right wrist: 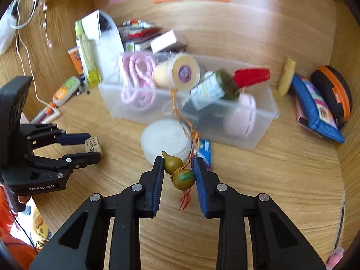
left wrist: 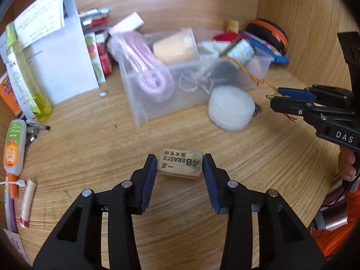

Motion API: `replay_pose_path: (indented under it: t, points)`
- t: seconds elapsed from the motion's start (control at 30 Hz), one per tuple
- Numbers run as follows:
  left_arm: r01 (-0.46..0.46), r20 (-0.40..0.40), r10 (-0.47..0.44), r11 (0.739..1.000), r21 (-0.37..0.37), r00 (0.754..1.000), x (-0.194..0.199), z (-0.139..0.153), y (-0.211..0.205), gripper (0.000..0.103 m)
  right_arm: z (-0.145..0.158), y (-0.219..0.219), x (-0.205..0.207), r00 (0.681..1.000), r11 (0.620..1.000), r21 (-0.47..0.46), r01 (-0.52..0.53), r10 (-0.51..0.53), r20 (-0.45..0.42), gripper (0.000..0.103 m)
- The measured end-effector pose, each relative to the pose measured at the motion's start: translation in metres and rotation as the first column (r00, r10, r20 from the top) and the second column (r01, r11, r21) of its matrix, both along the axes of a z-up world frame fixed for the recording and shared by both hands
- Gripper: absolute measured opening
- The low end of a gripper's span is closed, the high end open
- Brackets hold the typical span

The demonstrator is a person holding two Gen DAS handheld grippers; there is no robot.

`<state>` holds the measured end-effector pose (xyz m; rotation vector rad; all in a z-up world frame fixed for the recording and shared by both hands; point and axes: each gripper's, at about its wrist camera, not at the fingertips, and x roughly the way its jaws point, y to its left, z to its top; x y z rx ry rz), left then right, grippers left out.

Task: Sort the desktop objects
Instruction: 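Grasp the eraser with the left gripper while the right gripper grasps the gourd charm, then carry the eraser and gourd charm over the clear box and release both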

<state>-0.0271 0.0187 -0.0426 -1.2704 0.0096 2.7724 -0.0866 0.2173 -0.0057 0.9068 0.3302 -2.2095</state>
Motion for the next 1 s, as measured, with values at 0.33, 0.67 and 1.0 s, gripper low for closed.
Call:
replay_pose_path:
  t: [0.33, 0.67, 1.0]
  points:
    - [-0.029, -0.121, 0.032, 0.999, 0.025, 0.992, -0.006, 0.04, -0.002, 0.041, 0.031, -0.013, -0.011, 0.997, 0.997, -0.072, -0.035, 0.03, -0.07, 0.025]
    - [-0.055, -0.17, 0.057, 0.998, 0.018, 0.984, -0.029, 0.06, -0.012, 0.041, 0.046, -0.041, -0.038, 0.994, 0.994, -0.096, -0.056, 0.047, -0.098, 0.025]
    - [-0.054, -0.172, 0.061, 0.998, 0.042, 0.983, -0.063, 0.063, -0.015, 0.041, 0.029, -0.066, -0.063, 0.996, 0.996, -0.06, -0.061, 0.057, -0.065, 0.025]
